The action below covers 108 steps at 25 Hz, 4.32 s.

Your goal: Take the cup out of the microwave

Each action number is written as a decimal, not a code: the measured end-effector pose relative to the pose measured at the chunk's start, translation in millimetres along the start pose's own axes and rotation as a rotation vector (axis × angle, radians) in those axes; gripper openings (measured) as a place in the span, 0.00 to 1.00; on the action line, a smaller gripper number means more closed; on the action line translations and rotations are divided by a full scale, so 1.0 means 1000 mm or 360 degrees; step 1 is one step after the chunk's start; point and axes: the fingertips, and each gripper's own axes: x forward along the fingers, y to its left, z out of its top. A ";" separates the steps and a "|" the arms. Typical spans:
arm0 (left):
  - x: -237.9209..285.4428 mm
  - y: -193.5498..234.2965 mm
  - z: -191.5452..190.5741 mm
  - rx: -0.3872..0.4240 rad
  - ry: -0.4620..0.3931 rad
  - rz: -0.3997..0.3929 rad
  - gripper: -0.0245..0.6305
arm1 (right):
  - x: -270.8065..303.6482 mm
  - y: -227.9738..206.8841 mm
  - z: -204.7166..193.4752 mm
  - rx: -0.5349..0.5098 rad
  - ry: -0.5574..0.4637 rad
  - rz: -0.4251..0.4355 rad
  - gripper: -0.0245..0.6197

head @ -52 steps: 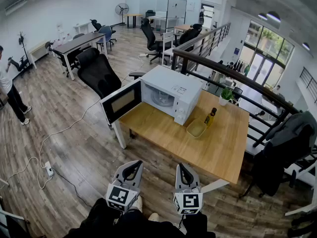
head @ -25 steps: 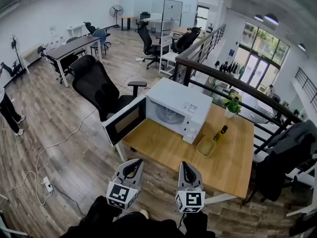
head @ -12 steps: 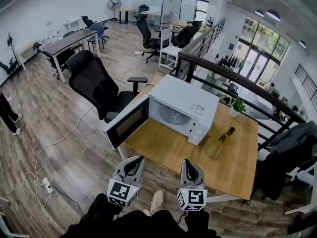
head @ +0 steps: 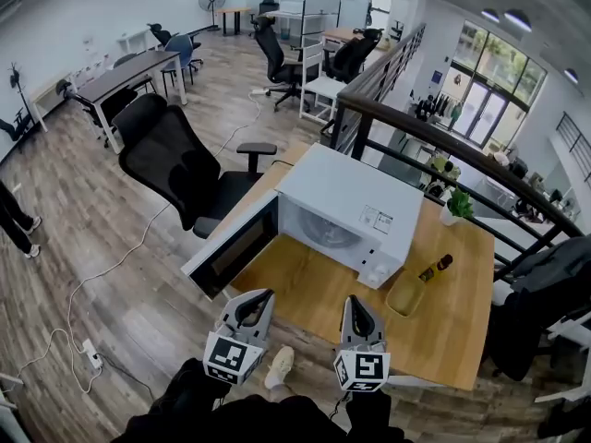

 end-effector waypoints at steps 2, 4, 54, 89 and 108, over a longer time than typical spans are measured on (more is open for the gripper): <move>0.024 0.012 -0.003 -0.0007 0.0031 -0.0012 0.08 | 0.023 -0.009 -0.005 0.0015 0.0015 -0.0014 0.06; 0.047 0.024 -0.007 -0.0016 0.0062 -0.0023 0.08 | 0.044 -0.018 -0.012 0.0029 0.0034 -0.0034 0.06; 0.336 0.054 -0.161 -0.0082 0.0386 -0.0595 0.08 | 0.188 -0.121 -0.182 0.0317 0.0408 -0.0515 0.06; 0.391 -0.009 -0.202 -0.0020 0.0533 -0.0977 0.22 | 0.164 -0.156 -0.211 0.0425 0.0458 -0.0725 0.06; 0.389 -0.018 -0.194 0.0028 0.0463 -0.1067 0.08 | 0.146 -0.157 -0.208 0.0424 0.0451 -0.0803 0.06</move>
